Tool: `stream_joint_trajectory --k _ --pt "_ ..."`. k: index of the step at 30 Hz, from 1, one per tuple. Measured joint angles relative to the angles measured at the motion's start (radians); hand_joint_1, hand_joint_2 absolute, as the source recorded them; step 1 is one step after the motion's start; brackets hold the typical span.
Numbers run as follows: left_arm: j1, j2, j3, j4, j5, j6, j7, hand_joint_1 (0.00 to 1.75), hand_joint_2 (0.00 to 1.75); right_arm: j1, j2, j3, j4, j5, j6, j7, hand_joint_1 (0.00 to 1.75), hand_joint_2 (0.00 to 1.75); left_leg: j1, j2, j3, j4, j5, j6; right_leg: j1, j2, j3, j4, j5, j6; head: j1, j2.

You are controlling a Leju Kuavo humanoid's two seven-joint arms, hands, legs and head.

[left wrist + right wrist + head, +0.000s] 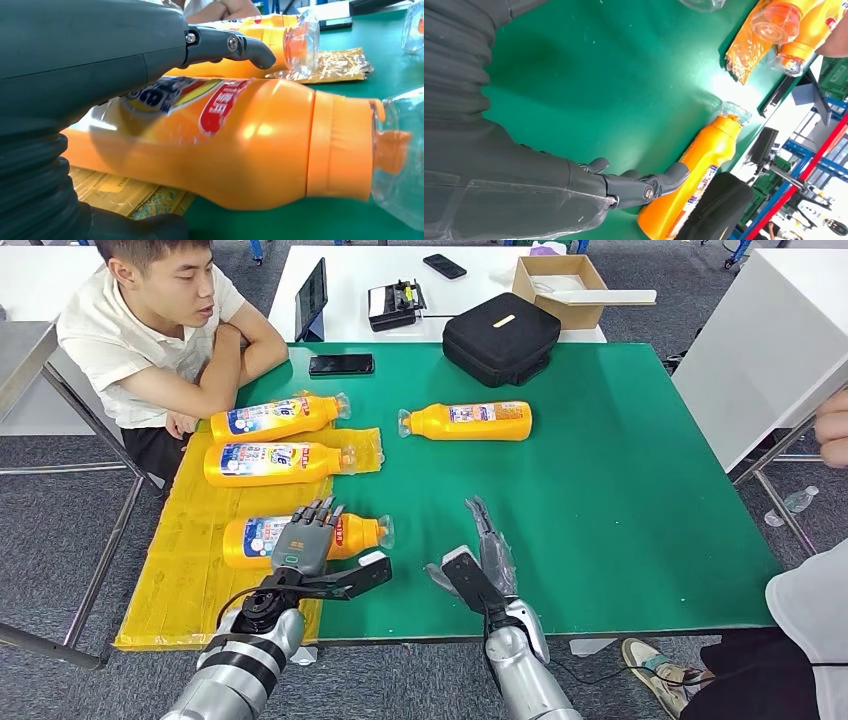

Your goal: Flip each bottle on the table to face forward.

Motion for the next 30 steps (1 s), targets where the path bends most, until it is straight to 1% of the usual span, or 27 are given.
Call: stream_joint_trajectory --k 4,11,14,19,22,24,26,28,29,30 --pt "0.016 -0.006 -0.010 -0.013 0.000 0.015 -0.017 0.00 1.75 0.001 -0.002 0.001 0.002 0.001 -0.002 0.004 0.00 1.75 0.000 0.000 0.000 0.000 0.000 0.000 0.000 0.000 0.000 0.000 0.000 0.000 0.000 0.000" --pt "0.069 -0.021 -0.042 -0.090 0.001 0.013 -0.041 0.00 1.75 0.007 -0.006 0.001 0.002 0.002 -0.003 0.008 0.00 1.75 0.000 0.000 -0.001 0.000 0.000 0.000 0.000 0.000 -0.001 0.000 0.000 0.000 0.000 0.000" --pt "0.092 -0.024 -0.053 -0.121 0.008 0.027 -0.056 0.00 1.75 0.011 -0.007 0.001 0.001 0.008 -0.006 0.009 0.00 1.75 0.000 0.000 -0.001 0.000 0.000 0.000 0.000 0.000 -0.002 0.000 0.000 0.000 0.000 0.000" --pt "0.170 -0.030 -0.090 -0.249 0.037 0.067 -0.087 0.00 1.75 0.037 -0.009 0.000 -0.020 0.015 -0.023 0.017 0.00 1.75 0.000 0.000 -0.004 0.000 0.000 0.000 0.000 0.000 -0.004 0.000 0.000 0.000 0.000 0.000" --pt "0.225 -0.029 -0.119 -0.349 0.064 0.083 -0.099 0.00 1.75 0.064 -0.012 -0.003 -0.053 0.010 -0.032 0.024 0.00 1.75 0.000 0.000 -0.005 0.000 0.000 0.000 0.000 0.000 -0.006 0.000 0.000 0.000 0.000 0.000" --pt "0.270 -0.024 -0.142 -0.429 0.109 0.111 -0.117 0.00 1.75 0.093 -0.010 -0.013 -0.093 -0.011 -0.030 0.024 0.00 1.75 0.000 0.000 -0.006 0.000 0.000 0.000 0.000 0.000 -0.007 0.000 0.000 0.000 0.000 0.000" --pt "0.323 -0.019 -0.162 -0.519 0.201 0.141 -0.151 0.00 1.75 0.132 0.000 -0.035 -0.153 -0.080 0.017 0.023 0.00 0.87 0.000 0.000 -0.007 0.000 -0.001 0.000 0.000 0.000 -0.007 0.000 0.000 0.000 0.000 0.000" --pt "0.376 -0.016 -0.174 -0.609 0.342 0.143 -0.196 0.00 1.75 0.172 0.017 -0.064 -0.224 -0.175 0.098 0.029 0.00 0.87 0.000 0.000 -0.008 0.000 -0.001 0.000 0.000 0.000 -0.008 0.000 -0.001 0.000 0.000 0.000" --pt "0.402 -0.015 -0.176 -0.650 0.437 0.123 -0.221 0.00 1.75 0.192 0.027 -0.078 -0.262 -0.219 0.135 0.038 0.00 1.31 0.000 0.000 -0.008 0.000 -0.001 -0.001 0.000 0.000 -0.009 0.000 -0.001 0.000 0.000 0.000" --pt "0.427 -0.015 -0.174 -0.690 0.548 0.092 -0.246 0.00 1.31 0.214 0.039 -0.093 -0.303 -0.253 0.164 0.050 0.00 1.75 0.000 0.000 -0.008 0.000 -0.001 -0.001 0.000 0.000 -0.009 0.000 -0.001 0.000 0.000 0.000"
